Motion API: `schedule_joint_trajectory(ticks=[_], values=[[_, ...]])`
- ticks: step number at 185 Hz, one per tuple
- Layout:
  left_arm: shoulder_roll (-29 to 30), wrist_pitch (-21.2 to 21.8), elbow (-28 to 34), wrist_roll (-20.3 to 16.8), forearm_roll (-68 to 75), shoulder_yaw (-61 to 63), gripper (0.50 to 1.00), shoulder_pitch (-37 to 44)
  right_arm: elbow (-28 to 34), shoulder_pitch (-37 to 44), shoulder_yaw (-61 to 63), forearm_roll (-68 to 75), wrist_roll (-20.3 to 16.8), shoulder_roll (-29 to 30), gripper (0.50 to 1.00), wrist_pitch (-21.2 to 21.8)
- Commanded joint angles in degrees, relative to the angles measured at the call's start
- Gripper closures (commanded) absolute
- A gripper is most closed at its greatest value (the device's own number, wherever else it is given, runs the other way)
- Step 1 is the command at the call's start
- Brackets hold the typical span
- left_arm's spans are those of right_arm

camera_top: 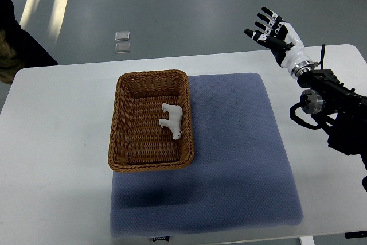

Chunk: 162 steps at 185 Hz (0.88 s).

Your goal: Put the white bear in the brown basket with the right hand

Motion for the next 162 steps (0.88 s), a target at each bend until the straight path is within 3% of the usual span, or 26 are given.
schedule_joint_trajectory(ticks=[1, 55, 162], values=[[0.0, 0.0, 0.0, 0.0, 0.0, 0.0, 0.5, 0.0, -0.21, -0.54, -0.01, 4.18, -1.83, -0.17, 0.581, 0.02], [0.0, 0.0, 0.0, 0.0, 0.0, 0.0, 0.5, 0.0, -0.21, -1.33, -0.01, 12.36, -5.43, -0.88, 0.579, 1.86], [0.0, 0.0, 0.0, 0.0, 0.0, 0.0, 0.5, 0.0, -0.3, -1.24, 0.08, 12.8, -4.91, -0.88, 0.574, 1.25]])
